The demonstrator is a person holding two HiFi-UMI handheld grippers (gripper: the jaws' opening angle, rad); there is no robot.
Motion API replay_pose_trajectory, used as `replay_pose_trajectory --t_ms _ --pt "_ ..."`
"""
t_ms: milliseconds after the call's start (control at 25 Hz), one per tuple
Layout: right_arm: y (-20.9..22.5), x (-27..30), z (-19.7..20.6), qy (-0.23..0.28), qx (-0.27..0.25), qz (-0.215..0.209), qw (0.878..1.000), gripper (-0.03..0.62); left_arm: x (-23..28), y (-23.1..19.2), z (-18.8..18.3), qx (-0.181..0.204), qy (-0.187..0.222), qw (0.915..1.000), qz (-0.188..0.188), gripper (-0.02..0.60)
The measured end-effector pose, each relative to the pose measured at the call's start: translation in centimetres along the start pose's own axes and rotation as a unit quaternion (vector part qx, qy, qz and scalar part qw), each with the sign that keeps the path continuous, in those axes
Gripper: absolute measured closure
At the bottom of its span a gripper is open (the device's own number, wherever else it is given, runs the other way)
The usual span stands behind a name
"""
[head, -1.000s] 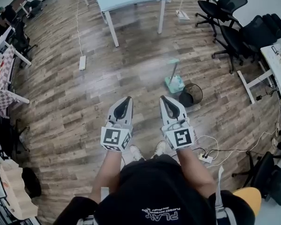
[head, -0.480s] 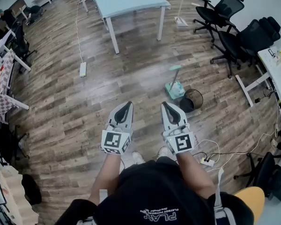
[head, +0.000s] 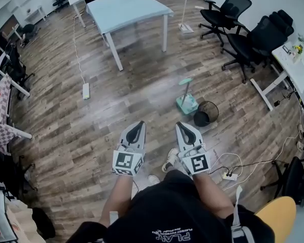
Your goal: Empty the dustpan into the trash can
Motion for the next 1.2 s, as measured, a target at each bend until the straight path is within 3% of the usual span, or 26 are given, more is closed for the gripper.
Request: replay_pose_trajectory --t_ms 520,640,760,920,1200 --pt "7.5 6.3 3.1 -0.026 -0.002 -0.004 1.000 0.569 11.3 -2.8 0.7 -0.014 -0.012 0.9994 0.031 0.560" --pt "9.2 8.4 3.4 -0.015 -0.040 -0.013 0.999 0.569 14.7 -3.4 0.5 -0.010 -0.021 0.9990 0.039 0.560" --pt "10.6 9.7 4.1 -0.049 -0.103 -0.038 0.993 0.569 17.6 -3.6 0.0 0.000 -0.028 0.9986 0.044 0.560" --pt "13.8 11.4 3.8 -0.019 -0.045 -0.006 0.999 0.569 20.7 -3.4 -0.3 0.009 -0.035 0.9983 0.045 0.560" --pt "18.1 13.9 3.4 0.007 0.000 0.014 1.000 0.569 24.9 -3.8 -0.5 0.026 -0.056 0.9971 0.045 0.560"
Point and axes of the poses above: the fingertips, and each gripper's own axes: x forward along the fingers, y to its right, z out of its underside, the point moved 5 cm from there along -x, backward along the fingers, and after that the axes turned 3 degrees about z, right-handed, at the moved point
